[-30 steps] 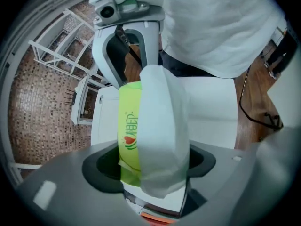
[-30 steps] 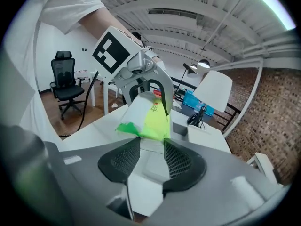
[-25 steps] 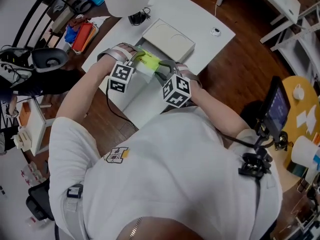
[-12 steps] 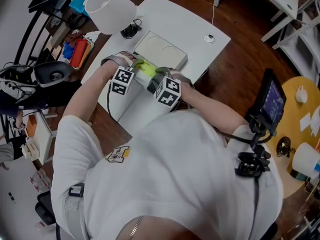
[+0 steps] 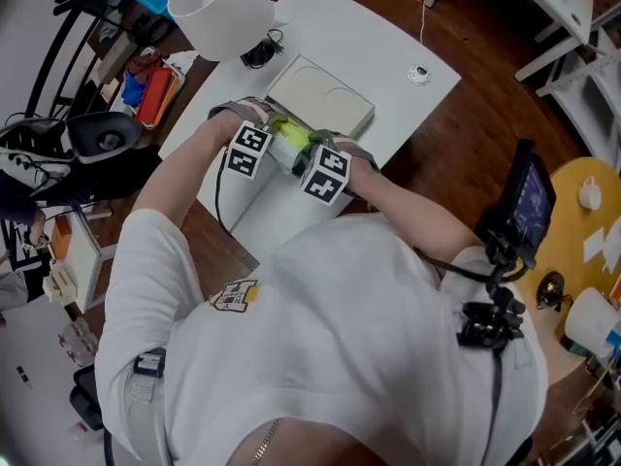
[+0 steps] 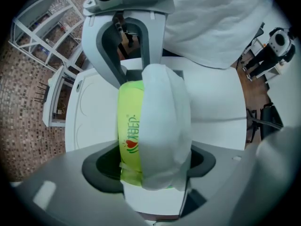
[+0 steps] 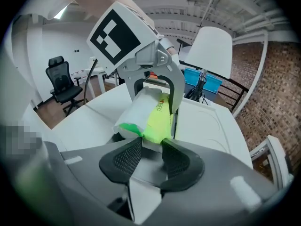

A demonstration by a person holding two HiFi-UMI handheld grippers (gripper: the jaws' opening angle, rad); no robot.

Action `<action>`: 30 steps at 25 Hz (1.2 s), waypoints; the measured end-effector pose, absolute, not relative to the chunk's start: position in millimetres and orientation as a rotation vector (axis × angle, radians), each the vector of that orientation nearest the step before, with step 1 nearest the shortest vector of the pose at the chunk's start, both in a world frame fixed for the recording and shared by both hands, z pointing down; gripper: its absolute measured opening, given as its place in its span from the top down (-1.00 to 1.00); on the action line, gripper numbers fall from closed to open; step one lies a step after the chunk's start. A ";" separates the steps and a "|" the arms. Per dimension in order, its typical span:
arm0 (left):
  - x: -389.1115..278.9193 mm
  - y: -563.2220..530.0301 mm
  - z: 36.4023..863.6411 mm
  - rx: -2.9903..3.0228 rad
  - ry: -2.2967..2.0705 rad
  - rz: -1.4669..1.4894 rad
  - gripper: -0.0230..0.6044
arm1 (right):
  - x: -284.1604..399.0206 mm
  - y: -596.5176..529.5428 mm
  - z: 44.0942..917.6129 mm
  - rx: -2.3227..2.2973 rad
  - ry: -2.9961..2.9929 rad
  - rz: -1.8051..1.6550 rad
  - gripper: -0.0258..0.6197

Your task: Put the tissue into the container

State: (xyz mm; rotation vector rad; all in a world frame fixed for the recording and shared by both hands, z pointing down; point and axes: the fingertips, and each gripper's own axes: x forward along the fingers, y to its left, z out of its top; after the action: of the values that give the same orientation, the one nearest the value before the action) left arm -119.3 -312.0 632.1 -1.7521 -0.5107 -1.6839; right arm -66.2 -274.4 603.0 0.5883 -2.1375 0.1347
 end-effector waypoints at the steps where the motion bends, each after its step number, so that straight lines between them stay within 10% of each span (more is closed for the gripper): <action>1: -118.7 -313.2 635.3 -1.750 -0.523 -1.687 -0.19 | -65.7 -275.6 605.6 0.587 -2.121 0.134 0.50; 30: -115.6 -319.9 670.6 -1.726 -0.496 -1.753 -0.28 | -71.6 -276.4 641.8 0.449 -1.851 -0.186 0.61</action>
State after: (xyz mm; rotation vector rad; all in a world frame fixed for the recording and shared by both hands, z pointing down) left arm -115.6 -319.9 670.6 -1.7255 -0.4957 -1.7528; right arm -71.6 -276.4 641.8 0.4492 -1.8514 -0.1863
